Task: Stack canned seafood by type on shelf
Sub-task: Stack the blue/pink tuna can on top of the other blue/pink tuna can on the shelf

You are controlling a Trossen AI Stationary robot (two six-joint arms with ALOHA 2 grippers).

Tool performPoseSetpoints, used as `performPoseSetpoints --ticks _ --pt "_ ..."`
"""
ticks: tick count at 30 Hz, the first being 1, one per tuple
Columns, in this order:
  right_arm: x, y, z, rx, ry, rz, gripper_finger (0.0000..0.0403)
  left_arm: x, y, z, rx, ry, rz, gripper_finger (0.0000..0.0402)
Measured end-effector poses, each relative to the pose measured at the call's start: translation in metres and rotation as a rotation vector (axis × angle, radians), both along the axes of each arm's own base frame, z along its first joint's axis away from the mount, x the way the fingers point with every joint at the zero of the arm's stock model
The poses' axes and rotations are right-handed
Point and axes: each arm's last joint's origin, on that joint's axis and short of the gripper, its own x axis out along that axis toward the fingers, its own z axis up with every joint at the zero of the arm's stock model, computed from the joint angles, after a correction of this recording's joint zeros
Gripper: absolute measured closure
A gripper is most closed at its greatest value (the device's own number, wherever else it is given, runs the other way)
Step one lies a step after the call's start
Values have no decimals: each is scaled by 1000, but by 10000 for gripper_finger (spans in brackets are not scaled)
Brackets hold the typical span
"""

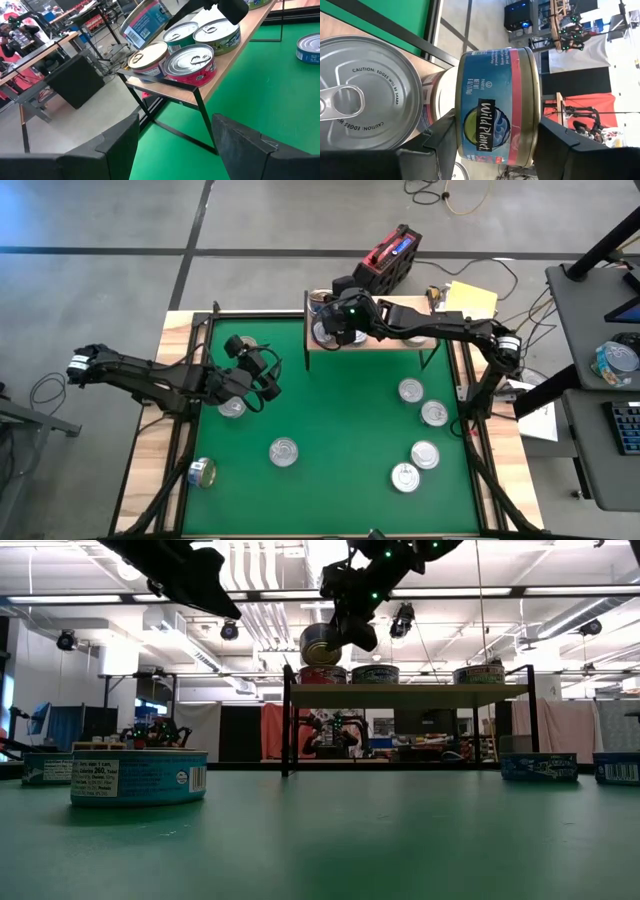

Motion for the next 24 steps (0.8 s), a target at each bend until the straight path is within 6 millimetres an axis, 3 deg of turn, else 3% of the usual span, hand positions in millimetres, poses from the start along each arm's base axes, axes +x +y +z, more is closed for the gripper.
performPoseSetpoints --ticks 24 --pt "-3 -9 -1 43 -27 -18 209 0 0 0 0 0 0 169"
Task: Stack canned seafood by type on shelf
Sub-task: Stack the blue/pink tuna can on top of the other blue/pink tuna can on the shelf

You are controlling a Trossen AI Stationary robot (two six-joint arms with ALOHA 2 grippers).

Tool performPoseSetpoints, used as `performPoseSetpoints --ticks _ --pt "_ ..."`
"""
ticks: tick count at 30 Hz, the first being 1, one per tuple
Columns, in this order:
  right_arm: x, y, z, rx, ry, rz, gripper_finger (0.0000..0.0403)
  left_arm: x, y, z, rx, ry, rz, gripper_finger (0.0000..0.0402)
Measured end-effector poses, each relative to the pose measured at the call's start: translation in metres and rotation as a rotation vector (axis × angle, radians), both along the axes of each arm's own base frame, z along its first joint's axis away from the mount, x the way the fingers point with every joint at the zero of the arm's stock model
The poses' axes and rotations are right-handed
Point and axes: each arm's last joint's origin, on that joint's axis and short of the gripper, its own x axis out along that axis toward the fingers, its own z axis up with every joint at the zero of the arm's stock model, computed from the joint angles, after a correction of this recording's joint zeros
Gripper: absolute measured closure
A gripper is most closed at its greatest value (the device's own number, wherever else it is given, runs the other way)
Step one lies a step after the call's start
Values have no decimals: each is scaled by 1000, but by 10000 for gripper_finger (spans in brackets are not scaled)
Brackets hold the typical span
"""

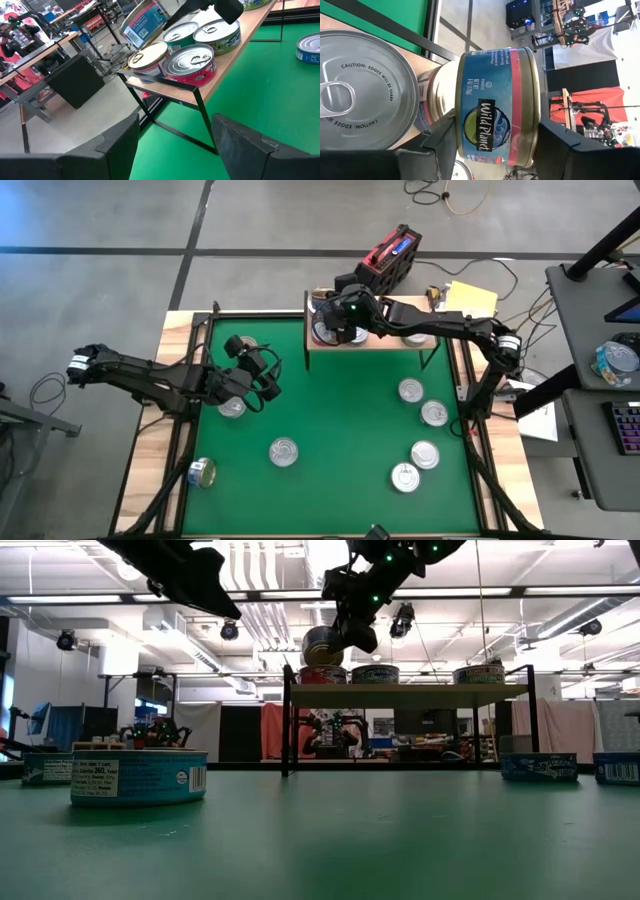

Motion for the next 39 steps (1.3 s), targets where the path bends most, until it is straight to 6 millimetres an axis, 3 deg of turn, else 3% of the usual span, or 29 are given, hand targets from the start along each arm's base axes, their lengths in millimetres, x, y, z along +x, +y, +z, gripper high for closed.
performPoseSetpoints --ticks 39 --pt "0 1 -2 45 -13 13 196 0 0 0 -1 -1 1 169"
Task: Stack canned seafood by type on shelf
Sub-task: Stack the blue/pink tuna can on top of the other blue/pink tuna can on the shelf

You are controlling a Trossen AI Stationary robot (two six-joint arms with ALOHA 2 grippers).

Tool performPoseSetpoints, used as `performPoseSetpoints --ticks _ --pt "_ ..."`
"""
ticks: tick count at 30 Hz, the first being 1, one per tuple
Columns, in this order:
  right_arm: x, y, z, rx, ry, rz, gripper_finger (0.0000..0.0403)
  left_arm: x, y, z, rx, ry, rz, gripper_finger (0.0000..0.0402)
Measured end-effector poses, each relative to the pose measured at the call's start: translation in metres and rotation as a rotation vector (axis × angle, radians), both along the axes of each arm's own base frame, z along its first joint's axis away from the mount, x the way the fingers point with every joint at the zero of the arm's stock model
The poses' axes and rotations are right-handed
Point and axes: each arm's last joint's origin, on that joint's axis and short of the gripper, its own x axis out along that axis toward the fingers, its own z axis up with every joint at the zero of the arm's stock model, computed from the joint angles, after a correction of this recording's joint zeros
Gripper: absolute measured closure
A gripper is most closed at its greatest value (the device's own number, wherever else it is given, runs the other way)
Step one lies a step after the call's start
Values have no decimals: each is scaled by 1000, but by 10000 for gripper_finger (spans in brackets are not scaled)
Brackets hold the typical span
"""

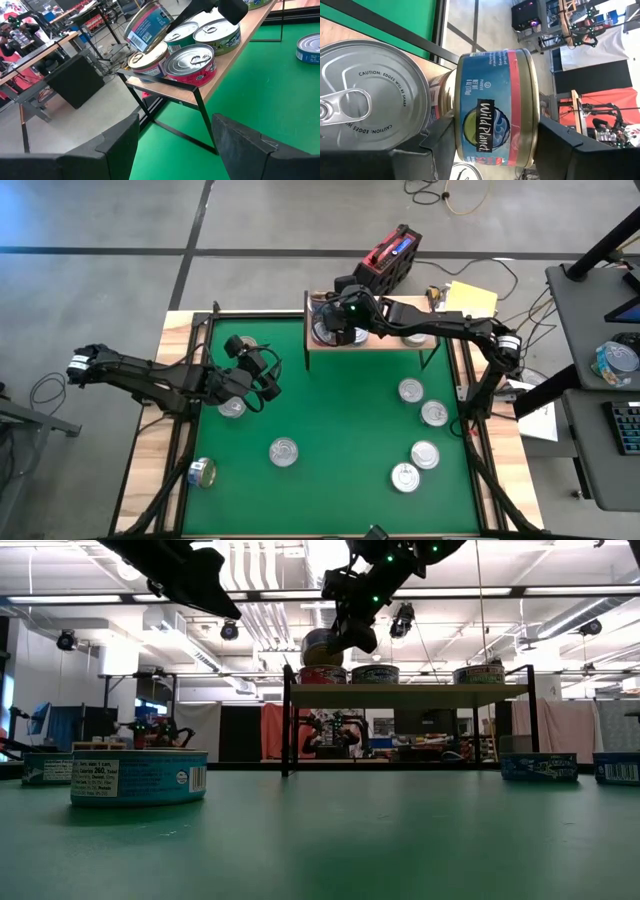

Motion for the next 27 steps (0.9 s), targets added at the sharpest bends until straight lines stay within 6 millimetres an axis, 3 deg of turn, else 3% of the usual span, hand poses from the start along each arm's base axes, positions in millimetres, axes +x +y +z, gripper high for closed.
performPoseSetpoints --ticks 27 --pt "0 1 0 13 -2 25 192 0 0 0 -1 -1 0 169"
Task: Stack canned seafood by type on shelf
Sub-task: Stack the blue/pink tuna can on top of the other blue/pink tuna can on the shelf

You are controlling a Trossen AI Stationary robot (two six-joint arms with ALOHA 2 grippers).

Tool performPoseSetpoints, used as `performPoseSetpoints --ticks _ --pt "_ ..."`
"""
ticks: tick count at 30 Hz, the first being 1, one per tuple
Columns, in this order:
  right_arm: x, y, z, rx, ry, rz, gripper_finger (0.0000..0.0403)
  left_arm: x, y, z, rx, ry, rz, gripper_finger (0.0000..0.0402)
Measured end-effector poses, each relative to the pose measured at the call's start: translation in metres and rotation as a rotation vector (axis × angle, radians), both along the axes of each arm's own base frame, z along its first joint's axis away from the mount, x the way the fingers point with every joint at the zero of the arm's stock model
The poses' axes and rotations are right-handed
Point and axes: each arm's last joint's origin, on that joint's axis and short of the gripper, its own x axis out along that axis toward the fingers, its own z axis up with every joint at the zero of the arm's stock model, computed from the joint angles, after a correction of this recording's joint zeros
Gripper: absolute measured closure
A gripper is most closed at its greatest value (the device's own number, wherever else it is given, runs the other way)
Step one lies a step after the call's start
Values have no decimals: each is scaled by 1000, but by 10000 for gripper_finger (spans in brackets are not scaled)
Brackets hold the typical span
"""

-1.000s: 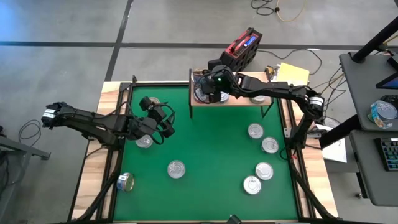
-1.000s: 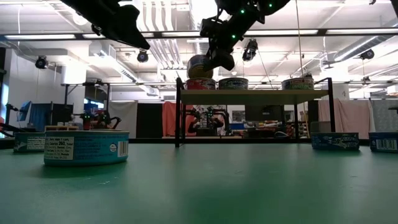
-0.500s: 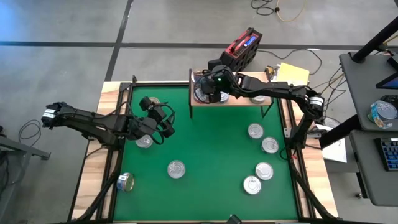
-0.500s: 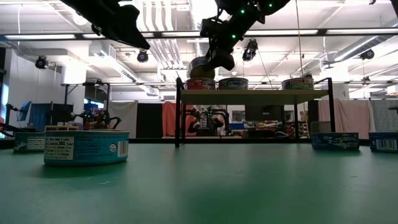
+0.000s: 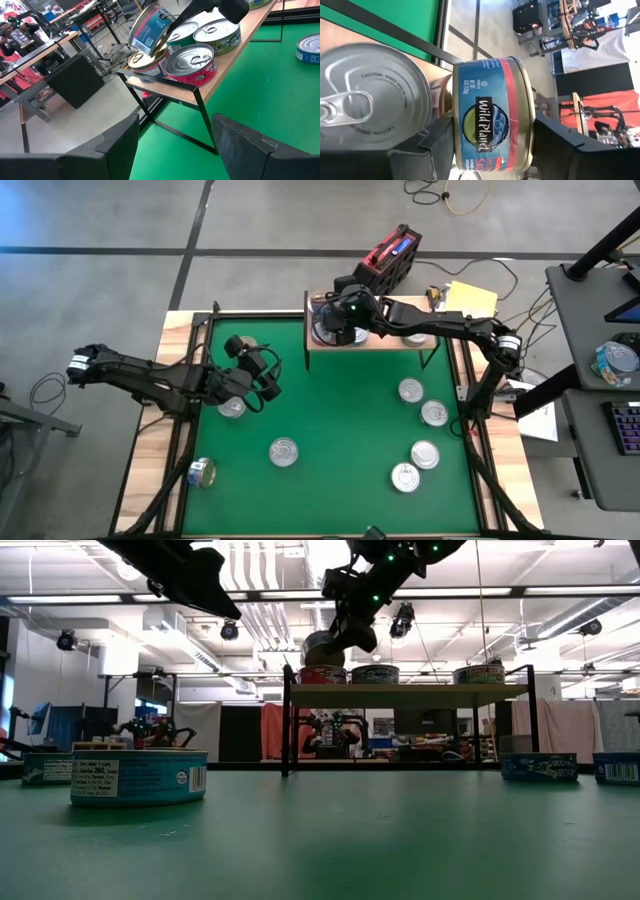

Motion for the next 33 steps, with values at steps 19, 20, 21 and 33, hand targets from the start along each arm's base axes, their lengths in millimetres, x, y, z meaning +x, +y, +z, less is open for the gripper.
performPoseSetpoints --ticks 19,20,21,33 --pt "9 -8 -17 -50 62 -35 194 0 0 0 0 0 0 169" --pt "9 -8 -17 -54 59 -35 195 0 0 0 0 0 0 169" --pt "9 -8 -17 -55 59 -37 196 0 0 0 0 0 1 169" --pt "8 -9 -16 -56 55 -40 188 0 0 0 0 0 0 169"
